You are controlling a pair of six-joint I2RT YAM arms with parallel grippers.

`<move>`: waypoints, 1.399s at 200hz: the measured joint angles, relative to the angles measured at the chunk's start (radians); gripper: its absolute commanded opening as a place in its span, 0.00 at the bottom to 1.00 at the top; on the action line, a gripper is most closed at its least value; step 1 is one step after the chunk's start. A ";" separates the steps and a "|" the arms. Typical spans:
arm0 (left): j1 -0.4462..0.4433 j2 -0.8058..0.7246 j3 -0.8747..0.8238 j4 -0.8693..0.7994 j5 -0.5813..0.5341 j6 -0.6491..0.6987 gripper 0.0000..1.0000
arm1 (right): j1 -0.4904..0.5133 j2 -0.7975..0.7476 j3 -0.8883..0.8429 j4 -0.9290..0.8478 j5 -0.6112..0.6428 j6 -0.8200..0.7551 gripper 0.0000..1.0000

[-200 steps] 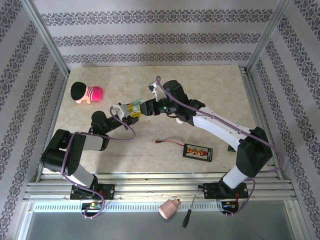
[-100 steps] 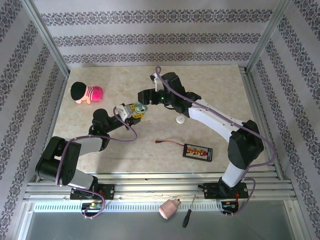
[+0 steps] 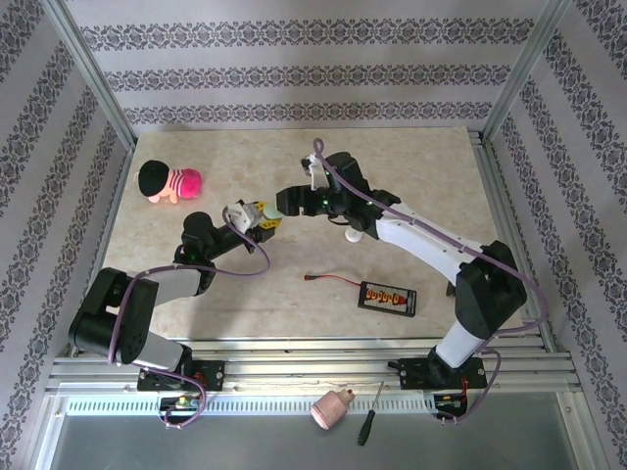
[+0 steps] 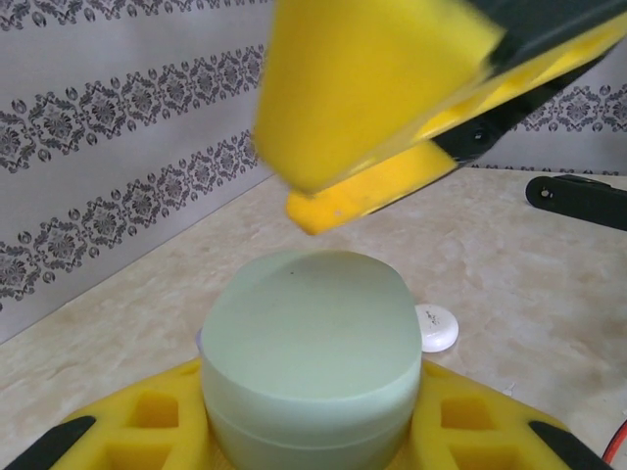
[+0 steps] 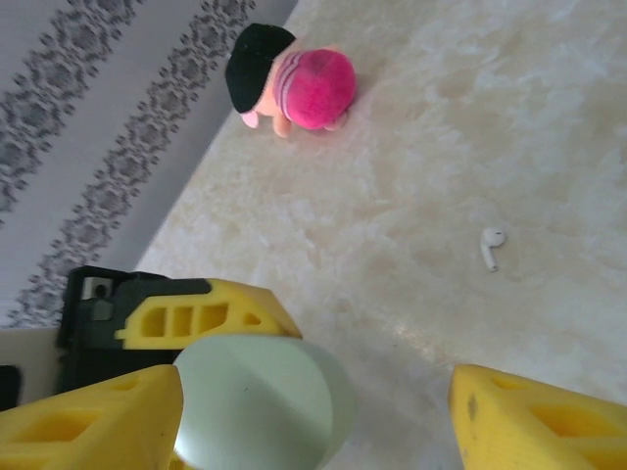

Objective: Insert wireless bluetooth earbuds into charging case

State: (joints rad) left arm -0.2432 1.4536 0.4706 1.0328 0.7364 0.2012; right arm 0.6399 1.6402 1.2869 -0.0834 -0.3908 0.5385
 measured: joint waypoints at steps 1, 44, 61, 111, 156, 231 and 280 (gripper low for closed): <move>0.000 0.000 0.000 0.000 -0.001 0.000 0.26 | -0.002 -0.003 -0.003 0.005 -0.003 0.003 0.72; 0.000 0.007 0.007 0.069 -0.008 -0.072 0.27 | -0.060 -0.018 -0.077 0.143 -0.176 0.172 0.70; 0.000 0.025 0.013 0.124 -0.006 -0.106 0.27 | -0.069 -0.016 -0.093 0.201 -0.256 0.259 0.68; -0.011 0.054 0.036 0.203 0.012 -0.163 0.27 | -0.082 0.031 -0.148 0.419 -0.399 0.499 0.58; -0.029 0.054 0.047 0.211 0.023 -0.177 0.27 | -0.095 0.060 -0.160 0.524 -0.452 0.615 0.44; -0.035 0.057 0.047 0.203 0.013 -0.175 0.59 | -0.108 0.076 -0.180 0.595 -0.478 0.675 0.20; -0.038 0.053 0.044 0.168 -0.014 -0.131 0.89 | -0.174 0.076 -0.183 0.449 -0.383 0.532 0.20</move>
State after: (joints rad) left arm -0.2813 1.5070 0.5148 1.2007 0.7223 0.0704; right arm 0.4664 1.7157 1.1034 0.3656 -0.7742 1.0702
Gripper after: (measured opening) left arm 0.853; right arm 0.253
